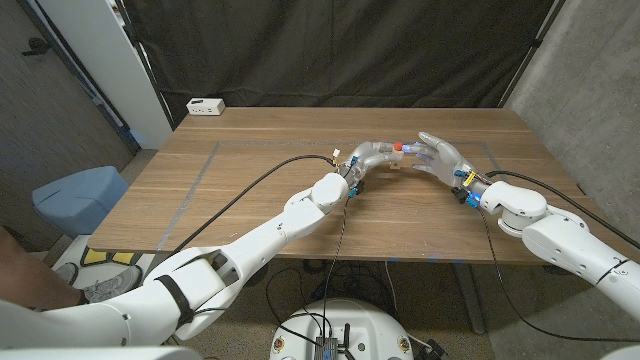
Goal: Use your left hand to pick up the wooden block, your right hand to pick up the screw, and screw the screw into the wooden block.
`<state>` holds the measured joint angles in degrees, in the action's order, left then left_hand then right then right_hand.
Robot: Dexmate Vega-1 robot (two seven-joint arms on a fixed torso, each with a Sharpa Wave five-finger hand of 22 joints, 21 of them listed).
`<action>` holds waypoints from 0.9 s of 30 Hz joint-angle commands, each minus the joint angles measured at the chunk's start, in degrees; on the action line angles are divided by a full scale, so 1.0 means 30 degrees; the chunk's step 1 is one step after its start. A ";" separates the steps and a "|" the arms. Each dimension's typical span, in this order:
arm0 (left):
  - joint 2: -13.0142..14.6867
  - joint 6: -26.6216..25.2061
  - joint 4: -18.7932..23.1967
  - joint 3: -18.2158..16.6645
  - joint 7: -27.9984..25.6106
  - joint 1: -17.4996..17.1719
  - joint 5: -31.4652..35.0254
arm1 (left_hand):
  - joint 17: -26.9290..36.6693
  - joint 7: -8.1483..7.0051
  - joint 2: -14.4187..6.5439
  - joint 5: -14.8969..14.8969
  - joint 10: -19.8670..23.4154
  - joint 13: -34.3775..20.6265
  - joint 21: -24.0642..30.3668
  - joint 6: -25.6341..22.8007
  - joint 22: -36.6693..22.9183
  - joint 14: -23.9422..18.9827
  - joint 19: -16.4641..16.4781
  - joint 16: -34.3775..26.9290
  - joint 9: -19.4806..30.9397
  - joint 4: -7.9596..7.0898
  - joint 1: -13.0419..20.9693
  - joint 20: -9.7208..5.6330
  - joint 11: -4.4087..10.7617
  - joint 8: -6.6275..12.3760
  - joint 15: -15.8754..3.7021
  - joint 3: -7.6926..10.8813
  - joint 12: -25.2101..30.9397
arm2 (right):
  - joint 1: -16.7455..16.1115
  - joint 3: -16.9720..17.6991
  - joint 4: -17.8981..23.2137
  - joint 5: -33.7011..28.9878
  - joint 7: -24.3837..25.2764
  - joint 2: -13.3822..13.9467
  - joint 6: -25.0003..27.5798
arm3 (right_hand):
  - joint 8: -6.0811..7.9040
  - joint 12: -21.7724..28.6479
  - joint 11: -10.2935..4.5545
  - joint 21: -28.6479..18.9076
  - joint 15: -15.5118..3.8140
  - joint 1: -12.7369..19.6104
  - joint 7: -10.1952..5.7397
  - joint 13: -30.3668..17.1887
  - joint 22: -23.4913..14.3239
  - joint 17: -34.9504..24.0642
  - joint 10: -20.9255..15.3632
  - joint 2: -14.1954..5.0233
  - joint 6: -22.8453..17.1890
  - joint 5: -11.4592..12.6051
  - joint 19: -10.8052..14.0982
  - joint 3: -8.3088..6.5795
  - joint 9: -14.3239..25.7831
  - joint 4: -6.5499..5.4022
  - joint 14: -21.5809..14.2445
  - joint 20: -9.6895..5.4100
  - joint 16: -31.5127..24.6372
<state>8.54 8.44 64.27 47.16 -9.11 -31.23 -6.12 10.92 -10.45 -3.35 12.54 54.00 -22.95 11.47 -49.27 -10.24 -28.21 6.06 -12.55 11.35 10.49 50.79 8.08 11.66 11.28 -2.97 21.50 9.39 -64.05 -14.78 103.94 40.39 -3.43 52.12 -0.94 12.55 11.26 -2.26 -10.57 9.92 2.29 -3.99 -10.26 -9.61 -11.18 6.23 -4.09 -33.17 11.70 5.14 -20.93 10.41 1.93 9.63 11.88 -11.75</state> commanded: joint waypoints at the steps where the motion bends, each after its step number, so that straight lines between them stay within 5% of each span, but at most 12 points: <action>1: 0.0047 -0.0102 0.0082 0.0016 0.0041 -0.0027 -0.0029 | 0.0071 0.1098 -0.1211 0.0075 0.0304 -0.2632 0.0136 -0.1323 -0.0103 -0.0186 0.0172 -0.0033 0.0099 -0.0503 -0.0422 0.0095 0.0082 0.0156 -0.1125 0.0615 0.1365 | -0.0083 0.0023 -0.0122 0.0046 -0.0554 0.0100 -0.0359 | 0.0153 0.0168 -0.0150 -0.0142 -0.0137 0.0132 0.0072 -0.0032 -0.0057 -0.0027 -0.0039 -0.0142 -0.0245 0.0127 0.0129 -0.0161 0.0012 -0.0030 0.0489 0.0031 -0.0026; 18: 0.0139 -0.0193 0.0232 -0.0012 0.0053 -0.0061 -0.0045 | 0.0069 0.1109 -0.1230 0.0077 0.0294 -0.2625 0.0138 -0.1317 -0.0103 -0.0184 0.0184 -0.0024 0.0100 -0.0508 -0.0422 0.0101 0.0093 0.0153 -0.1135 0.0642 0.1359 | 0.0267 -0.0300 -0.0555 0.0044 -0.1510 -0.0149 -0.1032 | 0.0081 0.0143 -0.0293 -0.0110 -0.0181 0.0204 0.0111 -0.0029 -0.0056 -0.0010 -0.0182 -0.0187 -0.0451 0.0136 0.0080 -0.0219 0.0010 -0.0002 0.0462 0.0054 -0.0007; 27: 0.0161 -0.0148 0.0228 -0.0037 0.0047 -0.0113 -0.0082 | 0.0070 0.1074 -0.1227 0.0077 0.0308 -0.2610 0.0145 -0.1322 -0.0103 -0.0189 0.0205 -0.0022 0.0100 -0.0516 -0.0440 0.0057 0.0094 0.0154 -0.1137 0.0648 0.1356 | -0.0173 0.0017 -0.0162 -0.0077 -0.0491 -0.0055 -0.0818 | 0.0034 0.0208 -0.0125 -0.0141 -0.0238 0.0239 0.0082 -0.0029 -0.0055 -0.0001 -0.0493 -0.0182 -0.0586 0.0136 0.0171 -0.0241 0.0009 0.0020 0.0216 -0.0020 -0.0083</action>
<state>8.94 7.92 64.90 47.18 -9.01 -31.41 -6.22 10.92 -10.45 -3.35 12.48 53.98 -22.94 11.47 -49.27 -10.24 -28.21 6.17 -12.55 11.31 10.49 50.79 8.19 11.69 11.28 -2.97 21.50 9.39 -63.66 -15.32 102.77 40.46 -6.79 51.95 -3.43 12.55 11.26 -2.75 -10.57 9.60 2.59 -3.79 -10.26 -9.61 -11.19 5.29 -4.40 -34.40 11.70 5.13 -21.17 10.42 2.17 9.95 11.88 -11.75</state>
